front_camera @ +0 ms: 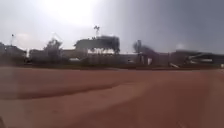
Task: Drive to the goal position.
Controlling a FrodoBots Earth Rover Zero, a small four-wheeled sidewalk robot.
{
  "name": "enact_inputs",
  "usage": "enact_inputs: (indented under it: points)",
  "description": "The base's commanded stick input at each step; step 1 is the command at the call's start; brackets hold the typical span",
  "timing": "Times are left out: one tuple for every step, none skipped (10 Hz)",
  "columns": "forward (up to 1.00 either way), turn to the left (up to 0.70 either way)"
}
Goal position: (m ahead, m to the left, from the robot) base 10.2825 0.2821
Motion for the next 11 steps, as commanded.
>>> enact_inputs:
  points:
    - [0.70, 0.00]
    - [0.70, 0.00]
    - [0.70, 0.00]
    - [0.70, 0.00]
    - [0.70, 0.00]
    - [0.70, 0.00]
    - [0.70, 0.00]
    - [0.70, 0.00]
    - [0.70, 0.00]
    - [0.70, 0.00]
    - [0.70, 0.00]
